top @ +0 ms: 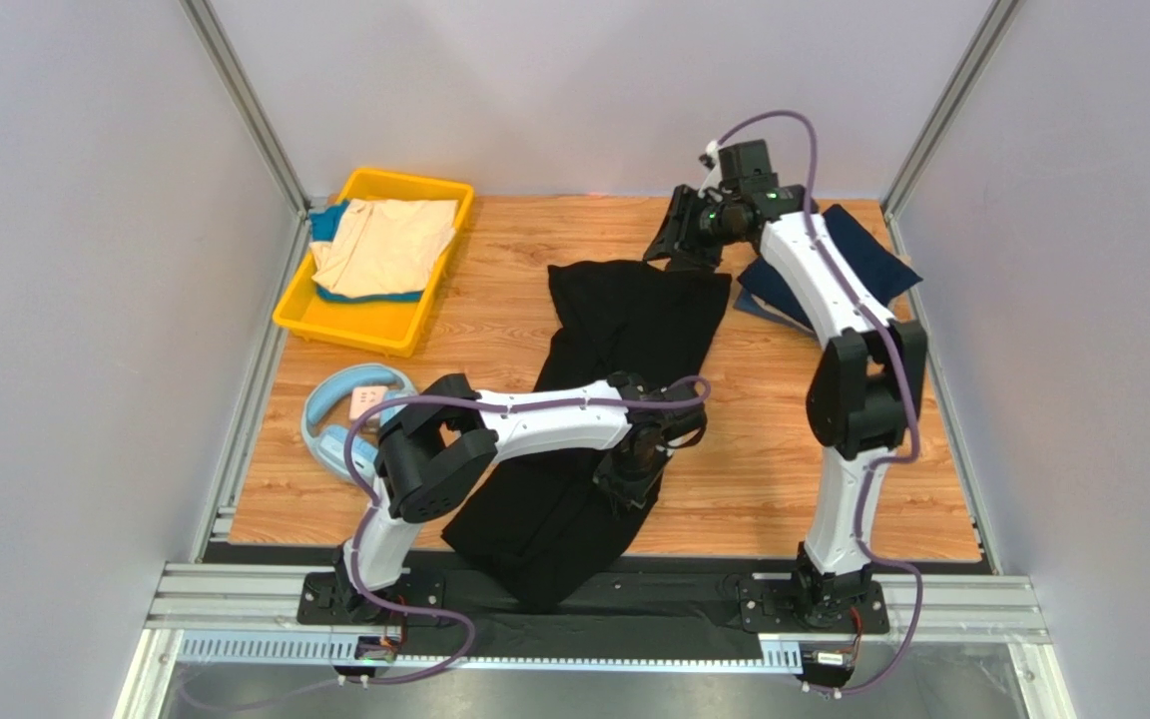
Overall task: Fold and stack the t-shirts
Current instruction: Rotate the tshirt 90 degrees
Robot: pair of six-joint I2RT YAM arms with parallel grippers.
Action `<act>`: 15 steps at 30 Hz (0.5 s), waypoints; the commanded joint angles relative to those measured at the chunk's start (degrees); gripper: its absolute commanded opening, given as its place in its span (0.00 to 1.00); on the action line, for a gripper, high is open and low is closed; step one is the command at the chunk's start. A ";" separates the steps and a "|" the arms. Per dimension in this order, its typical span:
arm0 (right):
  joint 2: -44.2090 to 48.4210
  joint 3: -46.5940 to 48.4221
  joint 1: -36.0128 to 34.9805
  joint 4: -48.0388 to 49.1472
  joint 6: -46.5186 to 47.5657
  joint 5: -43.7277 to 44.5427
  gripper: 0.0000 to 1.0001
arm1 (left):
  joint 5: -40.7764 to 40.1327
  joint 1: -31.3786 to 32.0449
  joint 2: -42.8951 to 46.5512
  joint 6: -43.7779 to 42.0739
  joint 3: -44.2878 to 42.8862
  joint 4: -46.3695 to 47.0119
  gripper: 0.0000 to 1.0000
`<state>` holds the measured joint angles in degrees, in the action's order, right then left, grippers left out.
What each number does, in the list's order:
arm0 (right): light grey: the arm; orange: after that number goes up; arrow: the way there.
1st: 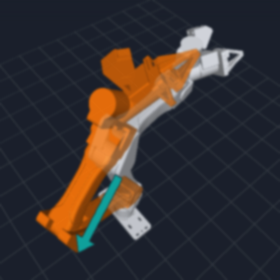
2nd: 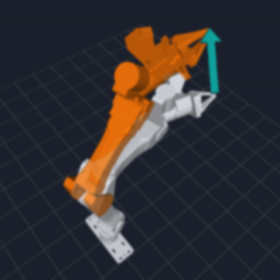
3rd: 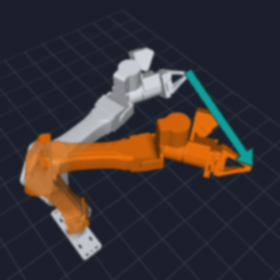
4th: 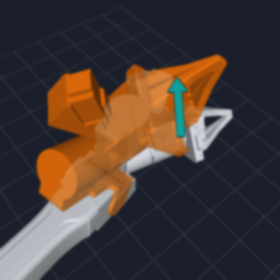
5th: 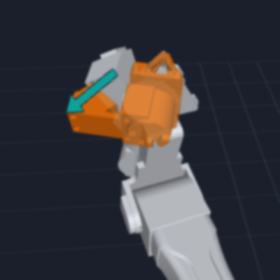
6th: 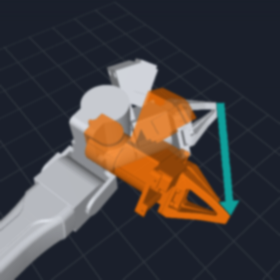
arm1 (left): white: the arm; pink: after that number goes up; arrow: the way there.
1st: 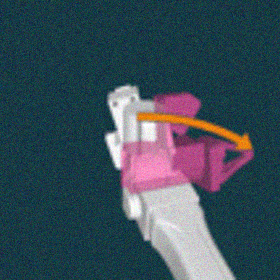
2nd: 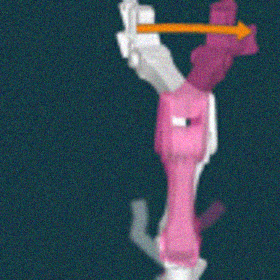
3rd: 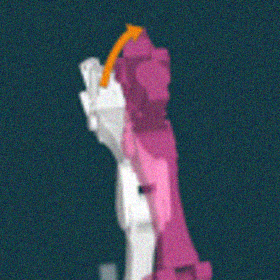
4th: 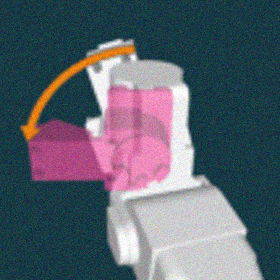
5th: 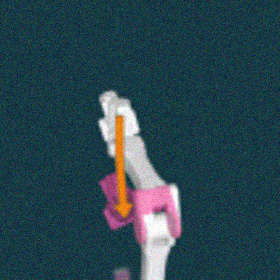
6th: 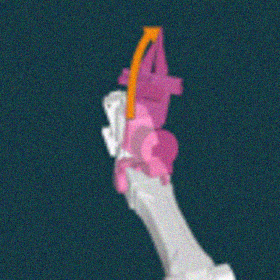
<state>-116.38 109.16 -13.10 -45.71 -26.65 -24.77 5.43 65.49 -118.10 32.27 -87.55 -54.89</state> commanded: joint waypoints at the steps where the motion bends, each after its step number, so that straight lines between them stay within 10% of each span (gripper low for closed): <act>1: 4.58 -8.15 0.62 -1.13 4.68 7.89 0.50 | -9.38 -0.71 3.22 -1.60 -3.33 -3.38 0.10; 15: -3.50 -20.92 -2.19 1.15 5.47 12.29 0.41 | -7.37 -3.00 5.34 -2.04 9.23 4.52 0.00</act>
<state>-119.83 88.36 -13.47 -46.00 -22.48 -16.10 -3.09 62.41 -114.50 30.35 -80.60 -53.39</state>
